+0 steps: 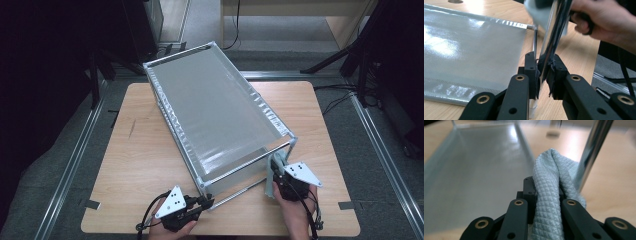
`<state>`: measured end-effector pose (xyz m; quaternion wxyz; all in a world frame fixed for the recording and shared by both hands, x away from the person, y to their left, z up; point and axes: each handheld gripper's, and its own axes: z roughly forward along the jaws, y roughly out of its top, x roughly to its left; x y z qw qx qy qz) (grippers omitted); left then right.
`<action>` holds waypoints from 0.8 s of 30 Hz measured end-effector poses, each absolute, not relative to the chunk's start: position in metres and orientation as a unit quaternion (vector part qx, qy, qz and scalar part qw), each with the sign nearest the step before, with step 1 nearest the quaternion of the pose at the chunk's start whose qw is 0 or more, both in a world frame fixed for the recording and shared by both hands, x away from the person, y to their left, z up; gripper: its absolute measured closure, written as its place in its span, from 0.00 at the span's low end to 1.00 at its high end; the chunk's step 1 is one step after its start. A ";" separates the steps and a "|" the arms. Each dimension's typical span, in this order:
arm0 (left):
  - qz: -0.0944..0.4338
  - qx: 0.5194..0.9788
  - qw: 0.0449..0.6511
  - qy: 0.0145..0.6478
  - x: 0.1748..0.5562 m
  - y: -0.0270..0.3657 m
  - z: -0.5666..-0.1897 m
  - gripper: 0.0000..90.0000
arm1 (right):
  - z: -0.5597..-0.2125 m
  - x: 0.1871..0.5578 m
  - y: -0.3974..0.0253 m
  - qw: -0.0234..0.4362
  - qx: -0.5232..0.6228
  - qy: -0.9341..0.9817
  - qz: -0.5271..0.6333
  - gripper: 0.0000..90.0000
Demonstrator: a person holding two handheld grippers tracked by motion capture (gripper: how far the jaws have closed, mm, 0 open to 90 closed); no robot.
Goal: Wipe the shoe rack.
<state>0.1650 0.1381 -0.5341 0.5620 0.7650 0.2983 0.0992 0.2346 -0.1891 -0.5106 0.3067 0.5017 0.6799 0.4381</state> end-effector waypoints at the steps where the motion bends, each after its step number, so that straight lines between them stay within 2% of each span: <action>1: 0.100 0.764 0.563 0.300 0.165 0.138 -0.534 0.88 | -0.505 0.233 -0.189 0.322 0.495 0.674 0.444 0.90; 7: 0.098 0.763 0.564 0.299 0.165 0.138 -0.535 0.88 | -0.480 0.221 -0.187 0.392 0.450 0.641 0.484 0.90; 12: 0.098 0.764 0.563 0.300 0.165 0.138 -0.535 0.88 | -0.511 0.242 -0.182 0.358 0.470 0.692 0.415 0.90; 16: 0.099 0.765 0.562 0.299 0.165 0.139 -0.534 0.88 | -0.530 0.248 -0.181 0.365 0.476 0.710 0.369 0.90; 21: 0.098 0.766 0.560 0.300 0.166 0.141 -0.534 0.88 | -0.523 0.242 -0.178 0.384 0.469 0.706 0.368 0.91; 24: 0.097 0.765 0.561 0.301 0.165 0.141 -0.534 0.88 | -0.504 0.232 -0.178 0.430 0.444 0.681 0.392 0.91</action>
